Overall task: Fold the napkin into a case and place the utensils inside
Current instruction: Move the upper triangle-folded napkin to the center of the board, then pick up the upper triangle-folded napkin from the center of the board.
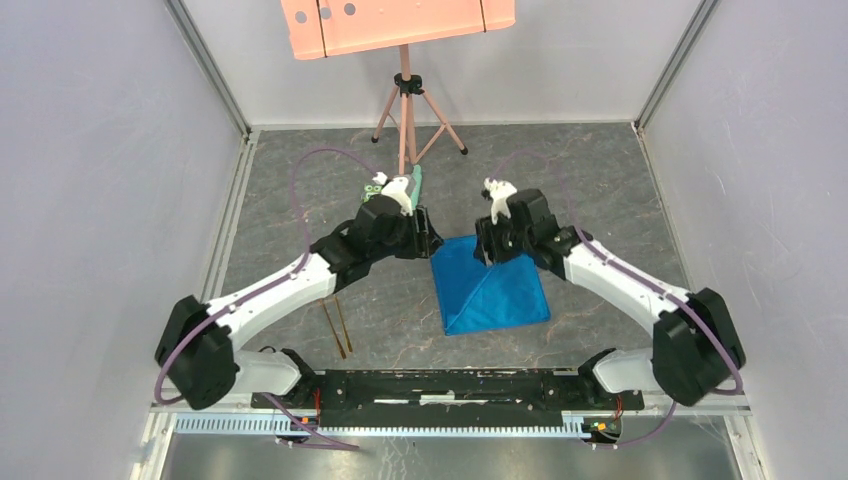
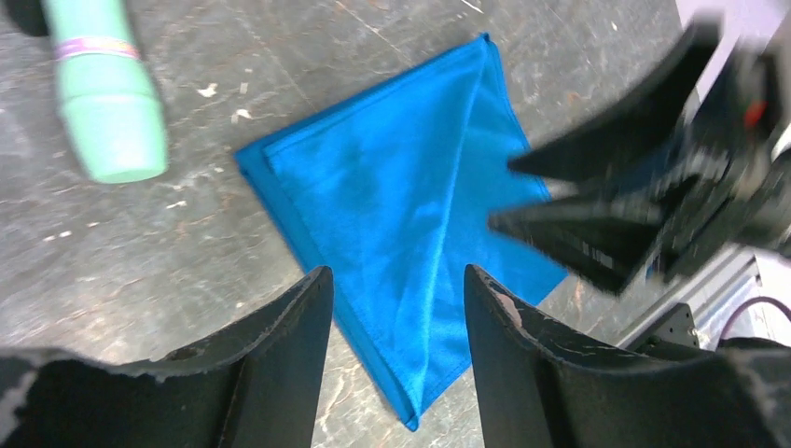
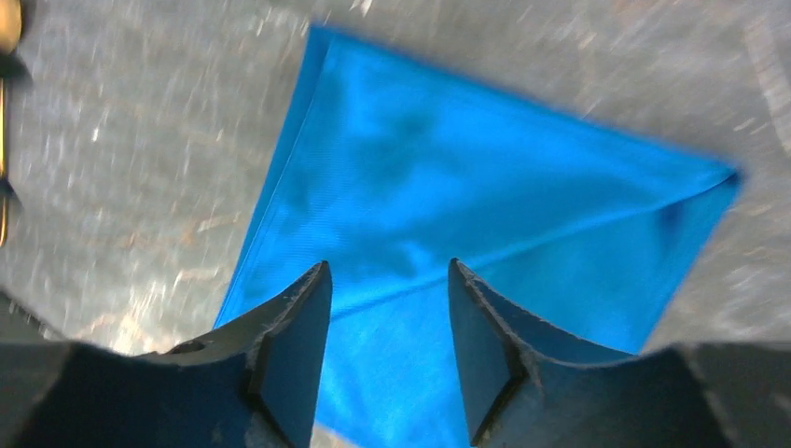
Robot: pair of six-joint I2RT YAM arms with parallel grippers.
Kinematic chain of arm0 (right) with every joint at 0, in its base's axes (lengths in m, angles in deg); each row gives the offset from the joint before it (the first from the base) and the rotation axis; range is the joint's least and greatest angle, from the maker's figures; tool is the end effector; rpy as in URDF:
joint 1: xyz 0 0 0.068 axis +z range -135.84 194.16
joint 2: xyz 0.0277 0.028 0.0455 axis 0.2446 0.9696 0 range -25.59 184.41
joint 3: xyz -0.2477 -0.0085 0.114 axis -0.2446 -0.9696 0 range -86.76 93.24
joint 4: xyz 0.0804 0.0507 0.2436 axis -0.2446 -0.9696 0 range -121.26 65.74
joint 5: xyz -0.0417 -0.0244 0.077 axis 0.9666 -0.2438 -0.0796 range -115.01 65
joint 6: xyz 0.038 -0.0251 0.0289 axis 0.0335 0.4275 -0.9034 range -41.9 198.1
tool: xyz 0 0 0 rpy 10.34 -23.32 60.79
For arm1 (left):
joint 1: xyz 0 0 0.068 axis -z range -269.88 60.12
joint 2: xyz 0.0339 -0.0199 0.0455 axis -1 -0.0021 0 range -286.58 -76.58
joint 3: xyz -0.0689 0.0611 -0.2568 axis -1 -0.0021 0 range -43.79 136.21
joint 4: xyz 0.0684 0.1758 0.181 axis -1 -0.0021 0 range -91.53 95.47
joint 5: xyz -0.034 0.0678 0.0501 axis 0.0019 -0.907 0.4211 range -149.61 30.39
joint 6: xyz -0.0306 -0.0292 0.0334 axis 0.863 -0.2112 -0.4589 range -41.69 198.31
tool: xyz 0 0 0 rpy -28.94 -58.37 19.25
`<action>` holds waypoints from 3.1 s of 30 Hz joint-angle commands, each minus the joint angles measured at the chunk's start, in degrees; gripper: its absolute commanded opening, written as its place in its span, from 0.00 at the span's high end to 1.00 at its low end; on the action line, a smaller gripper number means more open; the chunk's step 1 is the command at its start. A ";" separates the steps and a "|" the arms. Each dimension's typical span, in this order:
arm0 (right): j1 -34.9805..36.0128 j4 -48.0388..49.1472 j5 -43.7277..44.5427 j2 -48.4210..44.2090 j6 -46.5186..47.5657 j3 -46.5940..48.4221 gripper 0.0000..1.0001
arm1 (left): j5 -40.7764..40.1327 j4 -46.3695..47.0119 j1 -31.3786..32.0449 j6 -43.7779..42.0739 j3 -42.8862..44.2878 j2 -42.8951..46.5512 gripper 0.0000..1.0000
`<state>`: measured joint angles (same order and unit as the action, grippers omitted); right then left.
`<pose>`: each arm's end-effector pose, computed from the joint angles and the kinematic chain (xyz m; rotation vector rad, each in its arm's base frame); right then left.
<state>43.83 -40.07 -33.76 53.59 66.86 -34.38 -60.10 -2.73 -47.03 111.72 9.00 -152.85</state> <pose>0.2549 0.1515 0.2420 -0.4569 2.3205 0.5320 0.2195 -0.2032 0.2698 0.1776 2.2169 -0.7588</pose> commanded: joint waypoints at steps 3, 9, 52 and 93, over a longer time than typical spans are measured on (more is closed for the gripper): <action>2.98 -0.98 0.25 -9.76 -7.54 -15.05 0.56 | -4.00 -2.77 -2.39 2.49 -4.83 7.46 0.36; 2.84 -0.76 6.33 -16.30 -10.54 -23.65 0.64 | -3.05 -2.47 -2.73 2.56 -4.63 5.86 0.36; 21.95 6.65 8.39 -9.59 -0.34 -20.03 0.44 | -9.22 -14.73 0.35 31.30 14.80 -29.74 0.50; 38.21 4.56 36.56 -0.99 -9.78 -25.79 0.82 | -9.23 -10.78 -0.18 23.80 11.55 -27.59 0.43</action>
<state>81.99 -33.17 -2.31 49.61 58.79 -57.40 -69.30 -14.80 -46.79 139.89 23.25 -183.67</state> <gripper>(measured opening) 0.269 0.501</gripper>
